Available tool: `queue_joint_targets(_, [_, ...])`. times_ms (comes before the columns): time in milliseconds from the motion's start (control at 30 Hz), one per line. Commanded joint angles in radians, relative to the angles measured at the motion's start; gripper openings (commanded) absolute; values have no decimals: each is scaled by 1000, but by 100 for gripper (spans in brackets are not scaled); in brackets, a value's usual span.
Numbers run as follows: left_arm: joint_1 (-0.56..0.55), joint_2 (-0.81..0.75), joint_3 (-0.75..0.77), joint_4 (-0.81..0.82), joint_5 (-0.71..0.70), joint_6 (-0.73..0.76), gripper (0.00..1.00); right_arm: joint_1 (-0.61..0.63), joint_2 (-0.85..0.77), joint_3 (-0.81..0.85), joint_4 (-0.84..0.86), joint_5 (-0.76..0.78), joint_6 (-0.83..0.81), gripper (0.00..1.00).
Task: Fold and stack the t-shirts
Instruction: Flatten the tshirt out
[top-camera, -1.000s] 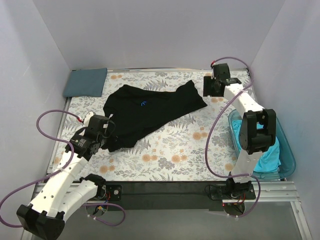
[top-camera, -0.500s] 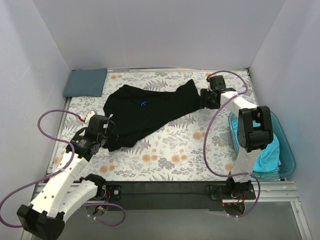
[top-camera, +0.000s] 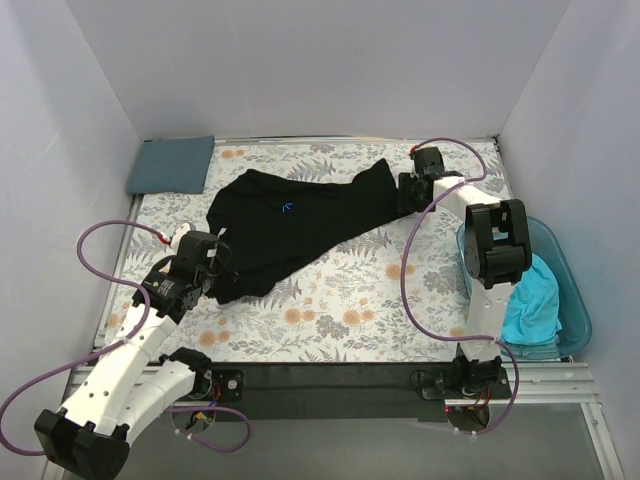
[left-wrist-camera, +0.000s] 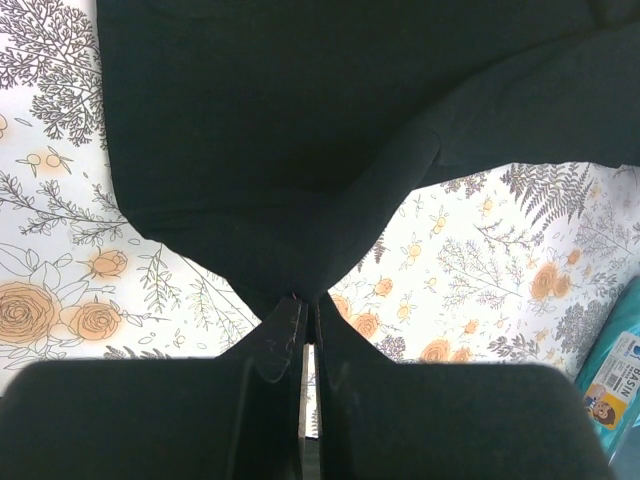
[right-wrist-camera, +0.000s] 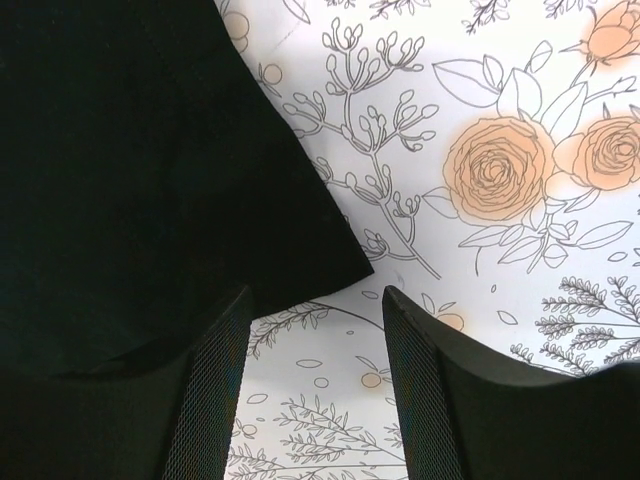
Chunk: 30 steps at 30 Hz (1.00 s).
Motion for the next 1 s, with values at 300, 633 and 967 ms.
queue_joint_targets(300, [2, -20, -20, 4, 8, -6, 0, 6, 67, 24, 37, -2, -9, 46])
queue_joint_targets(633, [2, -14, -23, 4, -3, -5, 0, 18, 96, 30, 26, 37, -35, 22])
queue_joint_targets(967, [2, 24, -27, 48, -59, 30, 0, 15, -6, 78, -29, 84, -72, 1])
